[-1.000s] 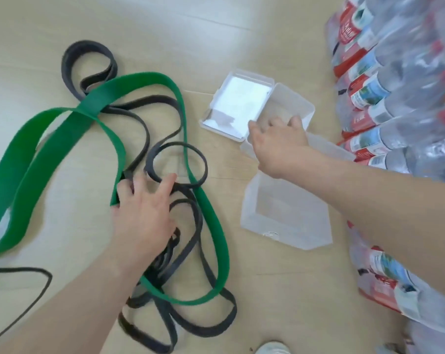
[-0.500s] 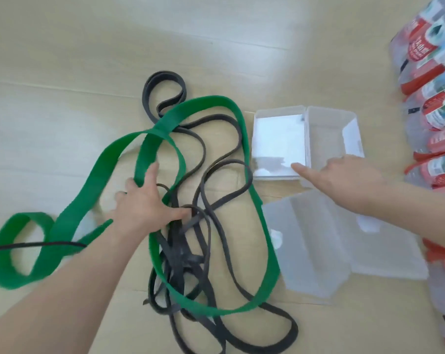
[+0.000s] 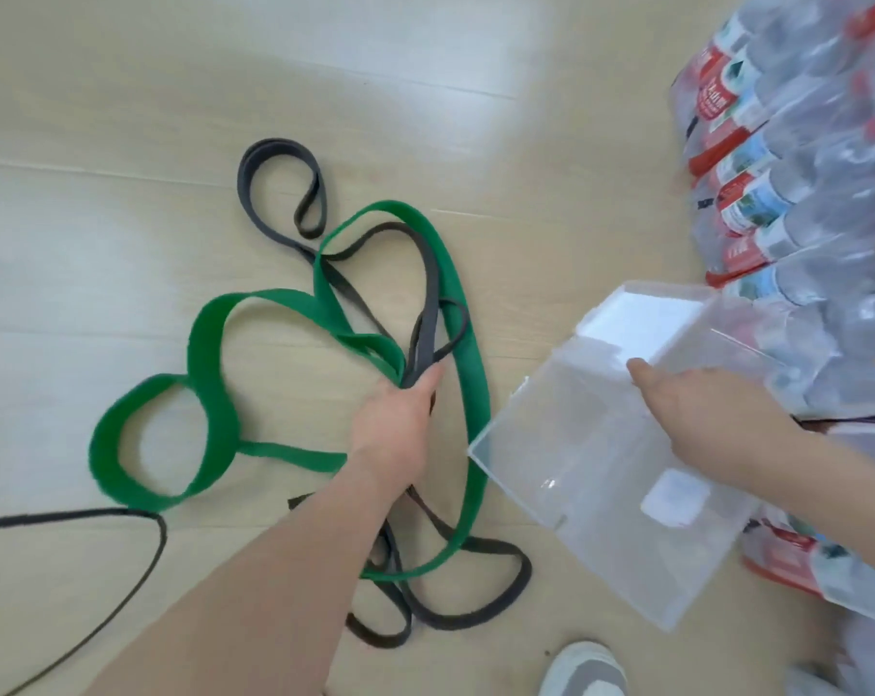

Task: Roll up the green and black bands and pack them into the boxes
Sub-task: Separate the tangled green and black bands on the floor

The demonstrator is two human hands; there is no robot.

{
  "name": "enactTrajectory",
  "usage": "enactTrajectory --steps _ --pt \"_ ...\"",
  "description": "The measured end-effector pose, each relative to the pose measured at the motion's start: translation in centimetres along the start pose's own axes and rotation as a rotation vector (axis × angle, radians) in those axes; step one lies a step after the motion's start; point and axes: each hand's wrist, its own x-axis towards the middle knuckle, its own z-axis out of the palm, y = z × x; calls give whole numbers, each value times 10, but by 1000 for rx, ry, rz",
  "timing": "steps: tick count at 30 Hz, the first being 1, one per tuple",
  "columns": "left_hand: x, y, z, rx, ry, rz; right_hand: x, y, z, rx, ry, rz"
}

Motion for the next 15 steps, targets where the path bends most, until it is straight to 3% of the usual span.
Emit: enactTrajectory --steps 7,15 --pt "-87 14 -122 -920 257 -186 -99 -1 -14 280 59 138" --pt "-257 56 -297 -1228 340 -219 -332 15 -60 621 36 260"
